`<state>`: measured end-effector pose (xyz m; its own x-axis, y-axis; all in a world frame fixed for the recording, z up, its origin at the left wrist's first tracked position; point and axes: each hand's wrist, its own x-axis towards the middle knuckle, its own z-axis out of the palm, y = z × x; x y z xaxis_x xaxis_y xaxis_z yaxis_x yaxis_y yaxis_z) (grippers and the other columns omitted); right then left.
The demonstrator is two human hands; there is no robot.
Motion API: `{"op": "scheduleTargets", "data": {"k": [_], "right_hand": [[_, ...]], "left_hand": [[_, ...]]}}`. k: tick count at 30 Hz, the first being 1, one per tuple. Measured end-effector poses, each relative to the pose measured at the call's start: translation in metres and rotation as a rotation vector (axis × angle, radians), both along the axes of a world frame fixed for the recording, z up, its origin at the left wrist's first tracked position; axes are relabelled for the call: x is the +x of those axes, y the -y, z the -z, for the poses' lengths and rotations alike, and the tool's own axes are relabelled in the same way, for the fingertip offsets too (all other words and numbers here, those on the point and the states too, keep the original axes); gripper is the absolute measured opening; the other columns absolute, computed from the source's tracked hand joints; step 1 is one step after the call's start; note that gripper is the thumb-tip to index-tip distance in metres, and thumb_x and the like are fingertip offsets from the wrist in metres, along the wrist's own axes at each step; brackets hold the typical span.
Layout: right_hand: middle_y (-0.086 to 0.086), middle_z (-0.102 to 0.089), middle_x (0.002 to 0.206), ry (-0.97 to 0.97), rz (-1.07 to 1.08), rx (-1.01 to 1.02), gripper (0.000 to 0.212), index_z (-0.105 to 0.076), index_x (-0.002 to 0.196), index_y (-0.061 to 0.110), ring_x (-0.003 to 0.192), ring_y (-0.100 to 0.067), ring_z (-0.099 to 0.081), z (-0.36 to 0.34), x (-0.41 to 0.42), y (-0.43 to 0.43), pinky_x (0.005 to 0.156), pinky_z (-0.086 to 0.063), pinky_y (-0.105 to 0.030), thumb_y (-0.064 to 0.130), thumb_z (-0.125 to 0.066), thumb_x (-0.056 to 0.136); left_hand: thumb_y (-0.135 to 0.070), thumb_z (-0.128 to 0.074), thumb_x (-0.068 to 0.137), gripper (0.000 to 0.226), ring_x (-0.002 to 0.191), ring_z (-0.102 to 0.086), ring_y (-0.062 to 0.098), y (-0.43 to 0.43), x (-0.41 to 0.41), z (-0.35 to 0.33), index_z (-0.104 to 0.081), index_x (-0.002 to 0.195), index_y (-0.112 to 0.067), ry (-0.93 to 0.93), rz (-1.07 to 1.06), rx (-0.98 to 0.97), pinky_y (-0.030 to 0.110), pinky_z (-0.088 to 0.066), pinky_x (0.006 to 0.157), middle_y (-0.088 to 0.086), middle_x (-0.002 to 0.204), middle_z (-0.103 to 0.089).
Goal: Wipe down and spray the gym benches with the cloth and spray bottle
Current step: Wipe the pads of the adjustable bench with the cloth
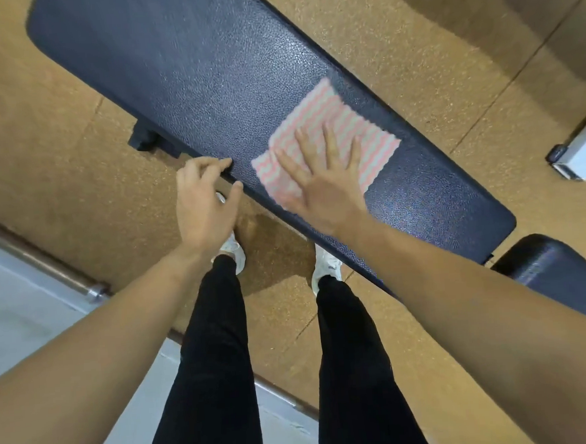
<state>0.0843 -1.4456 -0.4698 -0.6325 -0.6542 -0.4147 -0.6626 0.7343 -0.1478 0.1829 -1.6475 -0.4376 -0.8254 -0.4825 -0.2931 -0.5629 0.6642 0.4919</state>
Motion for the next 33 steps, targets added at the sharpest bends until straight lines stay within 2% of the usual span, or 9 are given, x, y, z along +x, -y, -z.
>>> {"op": "scheduleTargets", "data": {"k": [2,4,7,10,15,19,22,26,33], "right_hand": [[-0.001,0.000,0.171,0.014,-0.060,-0.027,0.070,-0.008,0.160,0.044,0.154,-0.045,0.005,-0.001,0.025,0.008,0.111,0.003,-0.077,0.071,-0.029,0.098],[0.000,-0.001,0.171,0.016,-0.137,-0.059,0.067,-0.009,0.161,0.043,0.155,-0.044,0.003,0.000,0.043,0.009,0.113,0.002,-0.076,0.064,-0.033,0.102],[0.003,-0.002,0.171,0.017,-0.263,-0.034,0.063,-0.007,0.160,0.044,0.155,-0.042,0.001,-0.001,0.046,0.000,0.115,-0.006,-0.075,0.061,-0.030,0.104],[0.003,-0.003,0.171,0.057,-0.342,-0.005,0.062,-0.008,0.160,0.046,0.155,-0.040,0.004,-0.002,0.029,-0.011,0.116,-0.003,-0.073,0.064,-0.022,0.102],[0.000,0.009,0.171,0.079,-0.003,0.048,0.068,-0.001,0.160,0.045,0.155,-0.040,0.012,-0.004,-0.018,-0.002,0.116,0.000,-0.074,0.071,-0.020,0.100],[-0.003,0.013,0.170,0.066,0.289,0.013,0.073,0.003,0.160,0.044,0.154,-0.039,0.015,-0.007,-0.064,0.028,0.116,0.007,-0.072,0.073,-0.022,0.098],[-0.003,0.014,0.170,0.073,0.395,0.000,0.077,0.004,0.160,0.043,0.154,-0.040,0.016,-0.007,-0.087,0.059,0.116,0.008,-0.072,0.076,-0.024,0.096],[-0.005,0.012,0.171,0.042,0.268,0.037,0.079,0.004,0.161,0.039,0.153,-0.044,0.015,-0.005,-0.087,0.092,0.115,0.008,-0.074,0.075,-0.022,0.095],[-0.007,0.001,0.171,0.028,-0.091,0.017,0.076,-0.007,0.163,0.035,0.154,-0.046,0.005,0.004,-0.012,0.115,0.116,-0.001,-0.074,0.069,-0.026,0.098]], "left_hand": [[-0.033,-0.063,0.089,0.041,0.122,-0.051,0.027,0.018,-0.010,-0.004,-0.070,0.126,-0.016,0.000,-0.068,0.015,0.024,-0.036,0.102,0.007,0.126,-0.059],[-0.033,-0.065,0.087,0.045,0.128,-0.050,0.026,0.035,-0.017,-0.007,-0.068,0.128,-0.015,0.004,-0.114,0.035,0.024,-0.034,0.107,0.008,0.131,-0.057],[-0.033,-0.072,0.088,0.059,0.143,-0.040,0.030,0.057,-0.026,-0.006,-0.059,0.142,-0.012,0.067,-0.069,0.021,0.036,-0.032,0.120,0.014,0.152,-0.045],[-0.039,-0.076,0.087,0.076,0.155,-0.025,0.031,0.076,-0.032,-0.005,-0.046,0.153,-0.017,0.162,-0.016,-0.023,0.046,-0.028,0.125,0.012,0.167,-0.026],[-0.045,-0.078,0.085,0.078,0.155,-0.026,0.026,0.090,-0.032,-0.004,-0.045,0.153,-0.025,0.188,0.016,-0.064,0.049,-0.034,0.121,0.005,0.168,-0.028],[-0.042,-0.082,0.084,0.078,0.155,-0.026,0.026,0.090,-0.033,0.001,-0.049,0.152,-0.022,0.169,-0.022,0.001,0.046,-0.031,0.124,0.007,0.167,-0.030],[-0.041,-0.084,0.082,0.078,0.153,-0.029,0.027,0.092,-0.034,0.000,-0.052,0.150,-0.019,0.150,-0.014,-0.007,0.044,-0.031,0.123,0.009,0.164,-0.033],[-0.039,-0.085,0.080,0.073,0.148,-0.038,0.031,0.099,-0.029,-0.001,-0.058,0.145,-0.019,0.083,0.031,-0.034,0.049,-0.039,0.117,0.012,0.159,-0.042],[-0.023,-0.076,0.086,0.048,0.141,-0.046,0.027,0.118,-0.026,-0.001,-0.069,0.133,-0.018,0.024,0.048,0.044,0.038,-0.036,0.117,0.006,0.151,-0.052]]}}
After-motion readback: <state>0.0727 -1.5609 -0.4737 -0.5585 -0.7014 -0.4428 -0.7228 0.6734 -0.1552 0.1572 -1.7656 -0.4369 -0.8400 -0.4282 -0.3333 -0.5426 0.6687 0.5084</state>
